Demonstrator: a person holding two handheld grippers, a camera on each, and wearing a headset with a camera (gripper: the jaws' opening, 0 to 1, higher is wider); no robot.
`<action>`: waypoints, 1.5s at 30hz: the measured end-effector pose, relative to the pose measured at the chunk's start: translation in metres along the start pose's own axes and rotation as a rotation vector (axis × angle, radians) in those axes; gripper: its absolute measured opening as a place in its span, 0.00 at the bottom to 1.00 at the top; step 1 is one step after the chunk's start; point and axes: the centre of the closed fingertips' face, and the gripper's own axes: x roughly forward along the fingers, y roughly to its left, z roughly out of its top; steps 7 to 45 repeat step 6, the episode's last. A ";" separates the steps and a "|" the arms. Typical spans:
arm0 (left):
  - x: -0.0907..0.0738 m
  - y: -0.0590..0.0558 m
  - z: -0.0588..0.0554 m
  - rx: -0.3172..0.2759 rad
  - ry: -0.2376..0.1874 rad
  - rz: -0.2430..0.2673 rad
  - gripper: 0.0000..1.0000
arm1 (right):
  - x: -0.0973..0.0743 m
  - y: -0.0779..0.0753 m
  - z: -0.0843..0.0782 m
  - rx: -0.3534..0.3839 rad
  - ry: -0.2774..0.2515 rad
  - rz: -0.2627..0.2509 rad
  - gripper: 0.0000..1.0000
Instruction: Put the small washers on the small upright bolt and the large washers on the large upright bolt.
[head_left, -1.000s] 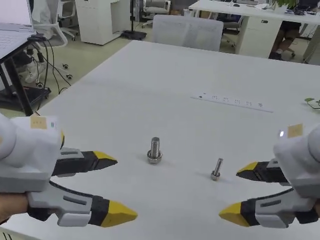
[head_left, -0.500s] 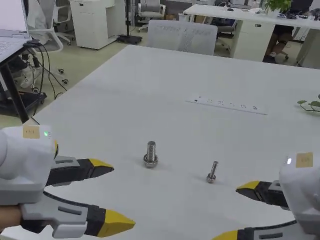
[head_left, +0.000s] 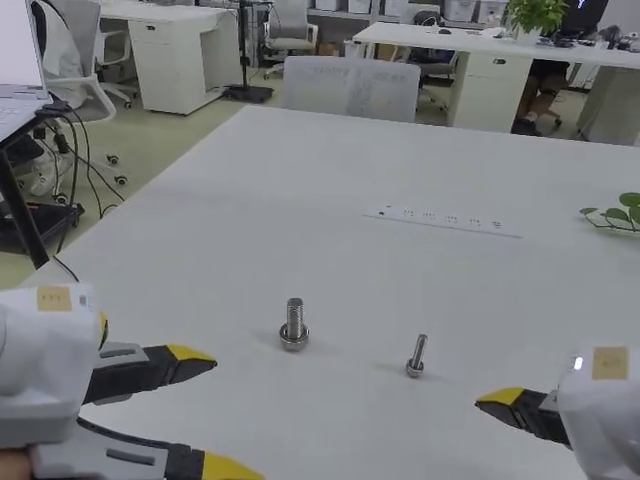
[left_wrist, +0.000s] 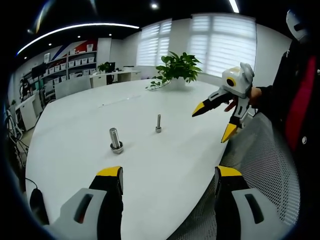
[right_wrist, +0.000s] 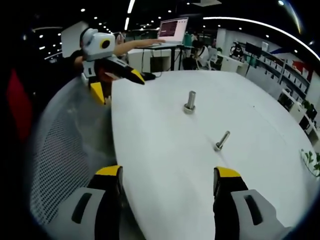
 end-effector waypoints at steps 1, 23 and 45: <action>0.000 0.000 0.000 -0.001 0.001 -0.001 0.74 | -0.001 0.000 0.001 0.003 -0.004 -0.005 0.75; 0.001 0.000 -0.003 -0.002 0.015 0.000 0.75 | -0.002 0.002 0.000 0.004 -0.006 -0.013 0.75; 0.001 0.000 -0.003 -0.002 0.015 0.000 0.75 | -0.002 0.002 0.000 0.004 -0.006 -0.013 0.75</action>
